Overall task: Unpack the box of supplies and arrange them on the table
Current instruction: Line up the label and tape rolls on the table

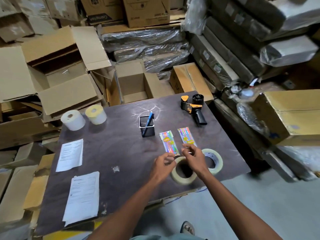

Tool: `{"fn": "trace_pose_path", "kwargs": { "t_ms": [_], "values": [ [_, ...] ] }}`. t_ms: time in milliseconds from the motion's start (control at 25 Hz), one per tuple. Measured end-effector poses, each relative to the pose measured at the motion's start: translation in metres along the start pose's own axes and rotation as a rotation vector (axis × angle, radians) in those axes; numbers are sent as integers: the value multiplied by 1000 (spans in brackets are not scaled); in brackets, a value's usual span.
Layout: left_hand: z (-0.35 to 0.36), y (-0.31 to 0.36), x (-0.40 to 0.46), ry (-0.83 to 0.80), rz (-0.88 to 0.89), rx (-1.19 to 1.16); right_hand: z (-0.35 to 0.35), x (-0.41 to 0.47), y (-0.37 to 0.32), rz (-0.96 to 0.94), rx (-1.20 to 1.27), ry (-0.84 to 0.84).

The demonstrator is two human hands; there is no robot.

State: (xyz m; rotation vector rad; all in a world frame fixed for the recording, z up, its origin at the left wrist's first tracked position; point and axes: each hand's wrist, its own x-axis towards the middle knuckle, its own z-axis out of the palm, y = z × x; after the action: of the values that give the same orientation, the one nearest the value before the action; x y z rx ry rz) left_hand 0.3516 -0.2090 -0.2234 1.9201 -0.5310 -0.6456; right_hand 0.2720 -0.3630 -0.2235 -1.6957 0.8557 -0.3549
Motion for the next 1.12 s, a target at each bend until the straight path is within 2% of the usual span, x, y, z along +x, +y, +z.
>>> {"fn": "trace_pose_path", "kwargs": {
  "t_ms": [160,360,480,600,920,1120],
  "values": [
    [39,3,3,25,-44,83,-45,10,20,11,18,-3],
    [64,13,-3,97,1,344,-105,19,40,-195,-424,108],
    [70,14,-12,79,4,425,-124,23,60,-186,-623,21],
    [77,12,-22,69,-27,414,-126,16,74,-143,-610,-76],
    [86,-4,-25,87,-154,333,-129,12,90,-88,-412,-146],
    [90,-10,-26,182,-53,271,-129,11,93,-76,-383,-139]
  ]
}}
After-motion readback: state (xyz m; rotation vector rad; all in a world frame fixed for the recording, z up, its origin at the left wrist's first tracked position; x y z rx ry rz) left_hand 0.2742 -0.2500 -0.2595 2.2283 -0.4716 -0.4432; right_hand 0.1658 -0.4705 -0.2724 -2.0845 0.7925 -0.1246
